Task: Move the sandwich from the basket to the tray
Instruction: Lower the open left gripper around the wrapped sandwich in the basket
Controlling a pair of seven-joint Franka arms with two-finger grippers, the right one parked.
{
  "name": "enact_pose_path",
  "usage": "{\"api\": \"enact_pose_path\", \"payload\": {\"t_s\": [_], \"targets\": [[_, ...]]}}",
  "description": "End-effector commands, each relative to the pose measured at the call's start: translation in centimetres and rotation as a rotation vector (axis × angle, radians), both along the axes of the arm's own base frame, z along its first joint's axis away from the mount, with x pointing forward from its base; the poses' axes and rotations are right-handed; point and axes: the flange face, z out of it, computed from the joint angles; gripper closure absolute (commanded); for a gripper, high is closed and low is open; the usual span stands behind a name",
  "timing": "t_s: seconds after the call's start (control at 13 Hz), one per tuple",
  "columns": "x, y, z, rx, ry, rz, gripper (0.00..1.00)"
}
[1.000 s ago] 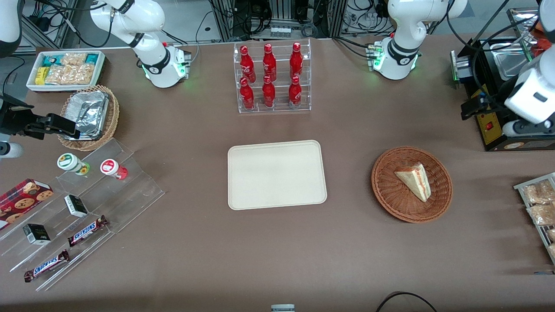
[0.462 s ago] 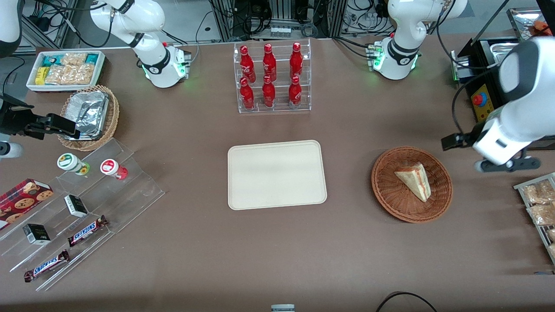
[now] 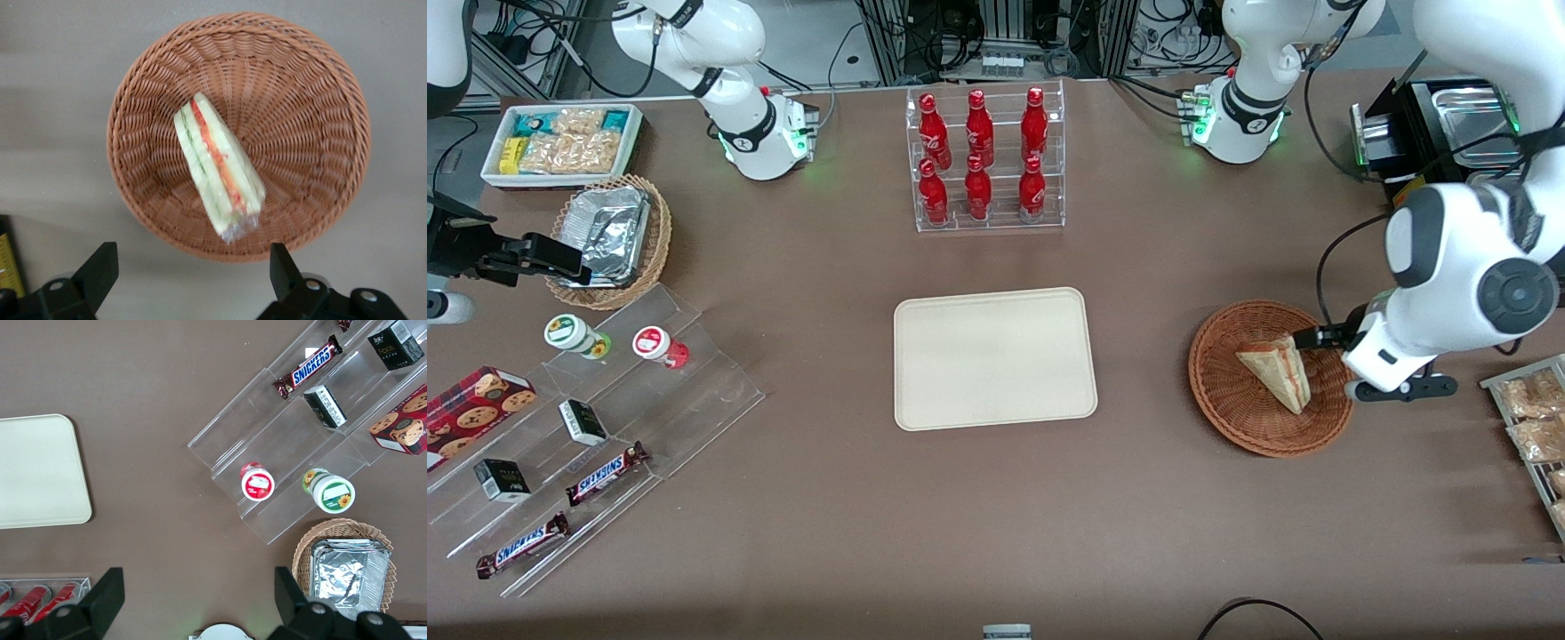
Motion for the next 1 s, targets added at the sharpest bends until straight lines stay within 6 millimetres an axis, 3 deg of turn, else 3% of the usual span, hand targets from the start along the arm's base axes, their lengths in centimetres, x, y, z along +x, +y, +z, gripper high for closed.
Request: {"api": "enact_pose_path", "payload": {"t_s": [0.0, 0.54, 0.92], "targets": [[-0.6, -0.1, -0.6, 0.008, -0.03, 0.131, 0.0], [-1.0, -1.2, -2.2, 0.07, -0.103, 0.567, 0.0], [-1.9, -1.2, -3.4, 0.07, -0.11, 0.583, 0.0]]}}
